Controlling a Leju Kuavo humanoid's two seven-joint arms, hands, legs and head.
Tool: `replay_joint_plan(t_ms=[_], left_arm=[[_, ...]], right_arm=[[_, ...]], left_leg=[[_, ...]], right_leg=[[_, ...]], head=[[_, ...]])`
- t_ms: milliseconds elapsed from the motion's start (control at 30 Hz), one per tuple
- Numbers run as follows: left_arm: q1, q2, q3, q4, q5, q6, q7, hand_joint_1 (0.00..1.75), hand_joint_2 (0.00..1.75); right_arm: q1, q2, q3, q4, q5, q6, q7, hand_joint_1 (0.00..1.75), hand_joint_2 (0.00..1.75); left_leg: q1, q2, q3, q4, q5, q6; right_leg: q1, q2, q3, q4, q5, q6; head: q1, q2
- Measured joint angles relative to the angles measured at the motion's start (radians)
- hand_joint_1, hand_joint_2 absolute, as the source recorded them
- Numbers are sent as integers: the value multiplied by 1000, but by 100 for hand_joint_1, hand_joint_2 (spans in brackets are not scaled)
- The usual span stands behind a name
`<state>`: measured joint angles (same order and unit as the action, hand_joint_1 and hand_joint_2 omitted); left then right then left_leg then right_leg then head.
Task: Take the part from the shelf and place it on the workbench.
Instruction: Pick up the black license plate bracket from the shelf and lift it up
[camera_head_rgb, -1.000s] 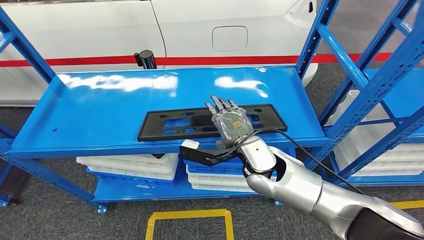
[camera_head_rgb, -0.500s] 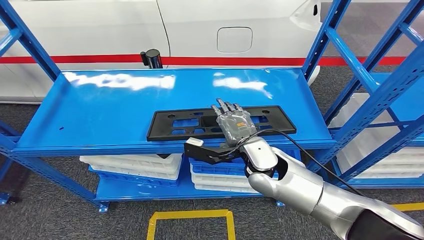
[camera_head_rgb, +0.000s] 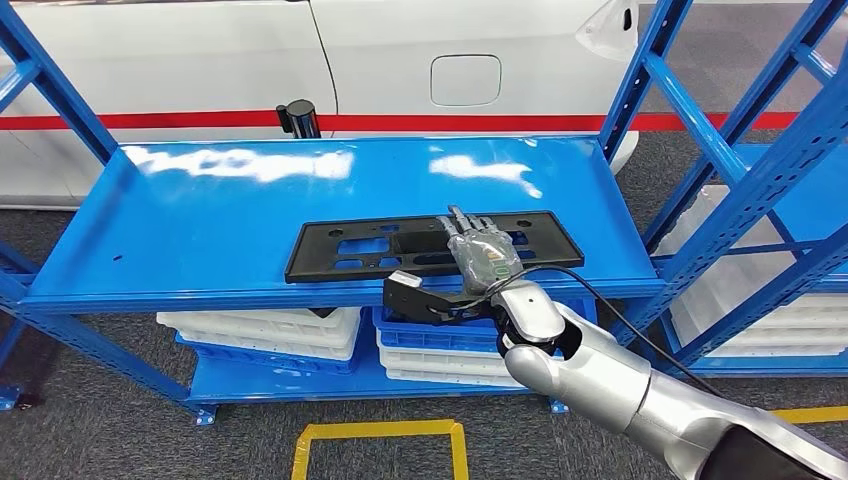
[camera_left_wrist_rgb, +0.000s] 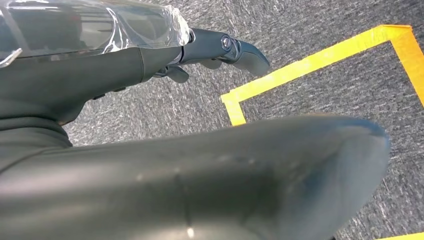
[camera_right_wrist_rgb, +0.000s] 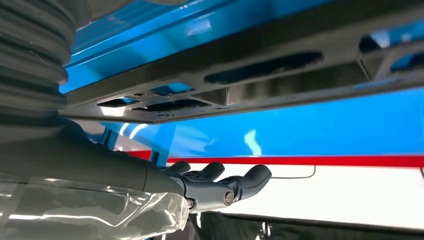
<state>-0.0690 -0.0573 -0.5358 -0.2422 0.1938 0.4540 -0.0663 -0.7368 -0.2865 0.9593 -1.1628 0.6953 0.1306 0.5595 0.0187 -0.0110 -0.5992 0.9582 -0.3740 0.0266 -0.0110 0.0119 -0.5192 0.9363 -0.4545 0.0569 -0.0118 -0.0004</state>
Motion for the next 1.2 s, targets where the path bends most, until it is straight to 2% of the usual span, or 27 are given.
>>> replay_joint_plan(t_ms=[300,567,800,967,1200], left_arm=[[0,-4,-17,0,6,0,0,0,0],[0,-5,-36,0,6,0,0,0,0],[0,-6,-53,0,6,-2,3,0,0],[0,-6,-65,0,8,-4,6,0,0],[0,-6,-79,0,13,-9,19,0,0]], right_arm=[[13,0,-23,62,-12,-115,-34,0,175],[20,17,-59,145,-108,-176,-81,0,175],[20,42,-75,223,-138,-220,-105,0,175],[19,60,-79,263,-132,-262,-123,0,175],[16,91,-77,282,-59,-326,-128,0,175]], left_leg=[[1,0,0,0,0,0],[1,0,0,0,0,0],[1,0,0,0,0,0],[1,0,0,0,0,0],[1,0,0,-1,0,0]], right_leg=[[0,0,0,0,0,0],[0,0,0,0,0,0],[0,0,0,0,0,0],[0,0,0,0,0,0],[0,0,0,0,0,0]], head=[[0,0],[0,0],[0,0],[0,0],[0,0]])
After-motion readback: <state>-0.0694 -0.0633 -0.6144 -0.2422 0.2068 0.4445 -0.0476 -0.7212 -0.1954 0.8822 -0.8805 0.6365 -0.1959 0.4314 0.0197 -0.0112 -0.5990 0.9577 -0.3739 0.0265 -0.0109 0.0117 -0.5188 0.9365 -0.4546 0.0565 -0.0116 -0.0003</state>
